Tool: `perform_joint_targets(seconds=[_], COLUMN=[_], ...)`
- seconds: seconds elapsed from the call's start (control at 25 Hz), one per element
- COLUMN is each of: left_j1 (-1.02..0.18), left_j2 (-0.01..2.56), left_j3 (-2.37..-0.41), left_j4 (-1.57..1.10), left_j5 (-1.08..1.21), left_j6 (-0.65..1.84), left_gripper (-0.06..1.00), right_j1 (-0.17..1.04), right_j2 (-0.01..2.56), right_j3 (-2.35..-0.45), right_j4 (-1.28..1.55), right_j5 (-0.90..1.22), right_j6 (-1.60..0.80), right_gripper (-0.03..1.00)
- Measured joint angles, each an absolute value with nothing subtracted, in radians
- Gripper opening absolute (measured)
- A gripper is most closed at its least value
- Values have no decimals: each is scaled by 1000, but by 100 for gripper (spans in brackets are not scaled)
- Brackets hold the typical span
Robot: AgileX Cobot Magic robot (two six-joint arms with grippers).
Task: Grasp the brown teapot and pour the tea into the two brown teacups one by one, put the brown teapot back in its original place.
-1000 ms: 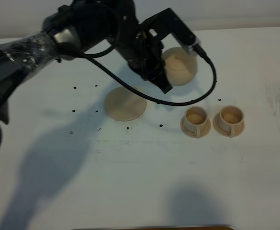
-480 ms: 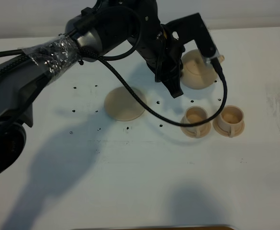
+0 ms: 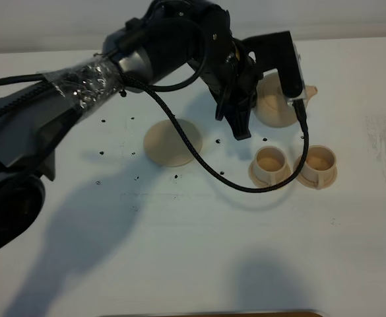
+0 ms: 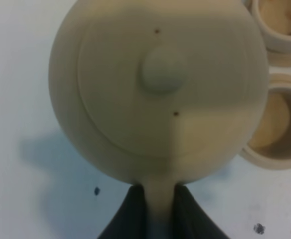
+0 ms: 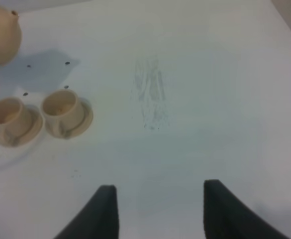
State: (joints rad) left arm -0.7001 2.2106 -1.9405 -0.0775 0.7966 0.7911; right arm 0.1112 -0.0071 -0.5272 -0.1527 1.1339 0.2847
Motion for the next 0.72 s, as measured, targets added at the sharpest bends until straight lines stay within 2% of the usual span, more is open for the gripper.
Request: perform_joint_targets(seconds=[0.72], left_j1=[-706], left_j2=[2245], left_j3=[-1940], left_j4=[-56], left_j5=[760], left_j6=[1007], left_gripper=[8], right_j1=[111], right_j2=[-7], right_j3=[-527], right_j4=[-153], right_j5=[1134], right_j6=[285], right_gripper=[41])
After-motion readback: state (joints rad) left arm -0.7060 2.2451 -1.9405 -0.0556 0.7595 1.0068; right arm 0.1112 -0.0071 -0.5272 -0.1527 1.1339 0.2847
